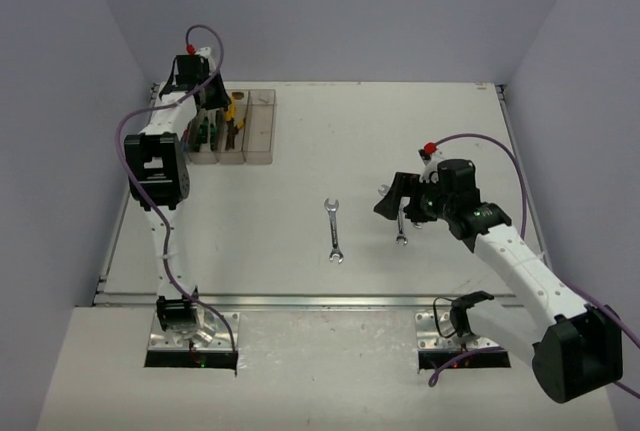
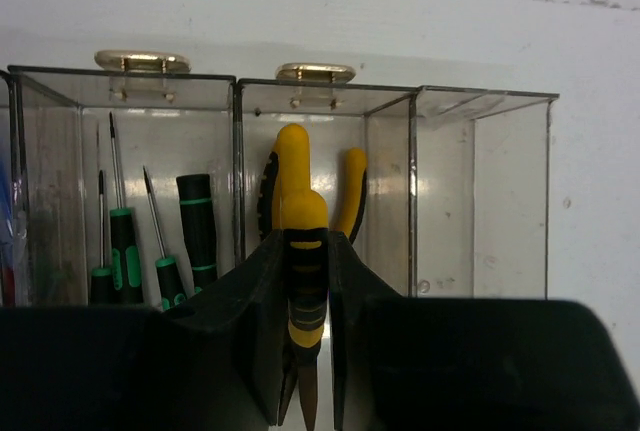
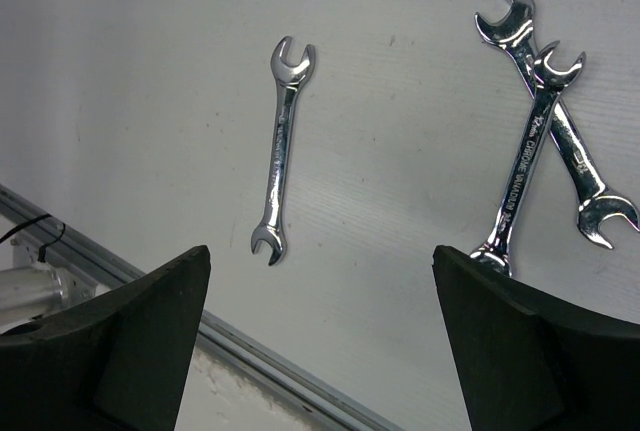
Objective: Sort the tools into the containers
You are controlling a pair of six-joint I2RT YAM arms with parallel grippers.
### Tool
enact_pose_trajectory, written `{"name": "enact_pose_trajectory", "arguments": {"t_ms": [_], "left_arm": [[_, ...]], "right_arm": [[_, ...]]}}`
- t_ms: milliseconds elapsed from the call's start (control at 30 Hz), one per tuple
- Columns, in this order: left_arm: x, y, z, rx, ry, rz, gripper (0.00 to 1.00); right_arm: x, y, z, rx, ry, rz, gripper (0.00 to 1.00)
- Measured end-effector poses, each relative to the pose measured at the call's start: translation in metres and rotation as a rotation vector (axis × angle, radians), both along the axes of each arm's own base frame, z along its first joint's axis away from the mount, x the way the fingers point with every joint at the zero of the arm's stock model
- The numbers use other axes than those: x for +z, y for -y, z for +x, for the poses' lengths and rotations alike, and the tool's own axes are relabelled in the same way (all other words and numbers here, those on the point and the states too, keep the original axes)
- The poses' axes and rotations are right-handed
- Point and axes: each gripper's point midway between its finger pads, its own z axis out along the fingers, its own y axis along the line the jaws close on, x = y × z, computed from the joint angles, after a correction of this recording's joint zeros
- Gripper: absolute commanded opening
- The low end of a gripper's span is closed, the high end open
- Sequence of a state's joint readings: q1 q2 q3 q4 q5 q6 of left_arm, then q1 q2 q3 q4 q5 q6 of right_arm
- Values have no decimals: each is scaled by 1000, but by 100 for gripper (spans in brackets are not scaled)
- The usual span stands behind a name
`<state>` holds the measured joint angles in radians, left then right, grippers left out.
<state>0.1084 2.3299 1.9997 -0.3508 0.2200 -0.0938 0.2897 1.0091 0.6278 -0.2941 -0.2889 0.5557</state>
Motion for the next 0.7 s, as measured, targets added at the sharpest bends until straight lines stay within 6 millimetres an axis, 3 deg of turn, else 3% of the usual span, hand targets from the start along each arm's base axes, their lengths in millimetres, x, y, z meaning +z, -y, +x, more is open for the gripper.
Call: {"name": "enact_pose_trajectory", "arguments": {"t_ms": [67, 100, 167, 267, 333, 400, 500, 567, 600, 633, 700], "left_arm": [[-6, -4, -3, 29, -22, 28, 47], [-7, -5, -3, 45, -27, 41, 67], [-4, -7, -5, 91, -35, 56, 95], [21, -8, -11, 163, -24, 81, 100], [60, 2, -20, 196, 22, 98, 100], [114, 22, -36, 212, 101, 91, 100], [221, 58, -88, 209, 285, 12, 100], [283, 74, -140, 199, 433, -84, 100], [302, 73, -174, 203, 495, -133, 100], [308, 69, -205, 212, 536, -169, 100], [301, 60, -260, 232, 571, -218, 100]], "right_arm": [[1, 1, -1, -1, 9, -1, 95], [2, 1, -1, -1, 13, -2, 98], [1, 3, 0, -7, 20, -8, 99], [-7, 6, -1, -19, 12, -20, 99], [-14, 7, -2, -26, -8, -33, 99], [-22, 9, -1, -33, -34, -49, 99], [-37, 5, -2, -36, -95, -94, 97], [-44, -4, -4, -23, -128, -145, 93], [-46, -12, -5, -9, -140, -176, 90], [-47, -22, -5, 5, -151, -204, 85], [-45, -43, 2, 34, -158, -243, 69]]}}
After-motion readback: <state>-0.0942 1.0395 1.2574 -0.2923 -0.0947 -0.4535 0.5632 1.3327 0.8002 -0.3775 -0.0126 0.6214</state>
